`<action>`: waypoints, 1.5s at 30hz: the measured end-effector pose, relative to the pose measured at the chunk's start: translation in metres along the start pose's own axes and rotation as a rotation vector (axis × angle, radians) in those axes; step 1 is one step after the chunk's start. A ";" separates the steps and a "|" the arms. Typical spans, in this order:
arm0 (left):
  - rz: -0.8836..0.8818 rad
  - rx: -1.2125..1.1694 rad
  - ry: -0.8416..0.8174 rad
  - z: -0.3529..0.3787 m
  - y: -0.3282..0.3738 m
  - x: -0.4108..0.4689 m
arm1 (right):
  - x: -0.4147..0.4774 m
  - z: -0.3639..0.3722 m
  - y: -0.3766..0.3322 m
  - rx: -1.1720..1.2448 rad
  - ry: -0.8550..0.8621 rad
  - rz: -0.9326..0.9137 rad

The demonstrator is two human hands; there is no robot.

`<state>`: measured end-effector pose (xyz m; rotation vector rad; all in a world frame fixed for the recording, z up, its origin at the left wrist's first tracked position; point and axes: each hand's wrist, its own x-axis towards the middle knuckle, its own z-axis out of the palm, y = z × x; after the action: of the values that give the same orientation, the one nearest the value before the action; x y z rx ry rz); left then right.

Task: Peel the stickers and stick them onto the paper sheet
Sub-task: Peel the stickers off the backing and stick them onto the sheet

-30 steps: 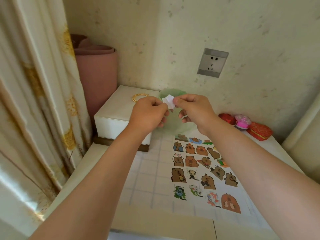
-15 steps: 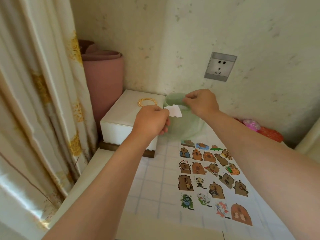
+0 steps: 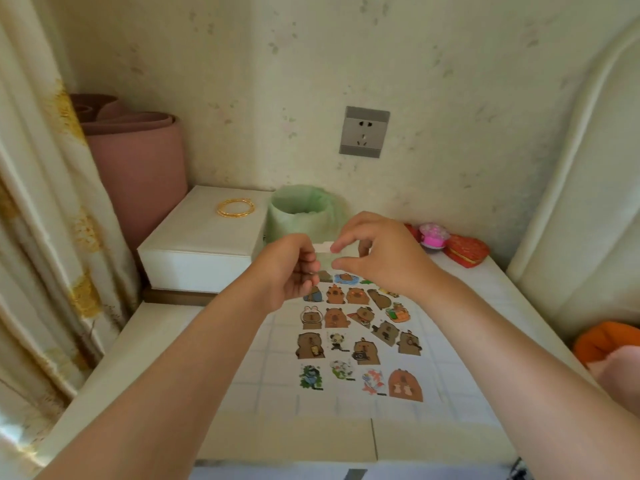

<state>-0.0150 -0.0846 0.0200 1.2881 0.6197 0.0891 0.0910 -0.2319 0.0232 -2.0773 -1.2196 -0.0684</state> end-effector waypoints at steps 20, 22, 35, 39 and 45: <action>0.227 0.480 -0.107 0.079 -0.053 -0.009 | -0.098 -0.047 0.046 0.551 -0.029 0.768; 0.244 0.537 -0.091 0.085 -0.059 -0.008 | -0.102 -0.048 0.047 0.544 -0.040 0.778; 0.200 0.865 -0.201 0.101 -0.082 -0.006 | -0.127 -0.048 0.067 0.310 -0.265 0.903; 0.210 0.957 -0.197 0.102 -0.085 0.000 | -0.129 -0.047 0.071 0.334 -0.283 0.978; 0.272 0.834 -0.138 0.102 -0.084 0.000 | -0.130 -0.046 0.073 0.457 -0.219 1.045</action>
<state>0.0101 -0.1980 -0.0423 2.1638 0.3575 -0.0443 0.0902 -0.3780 -0.0324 -2.0685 -0.1006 0.8447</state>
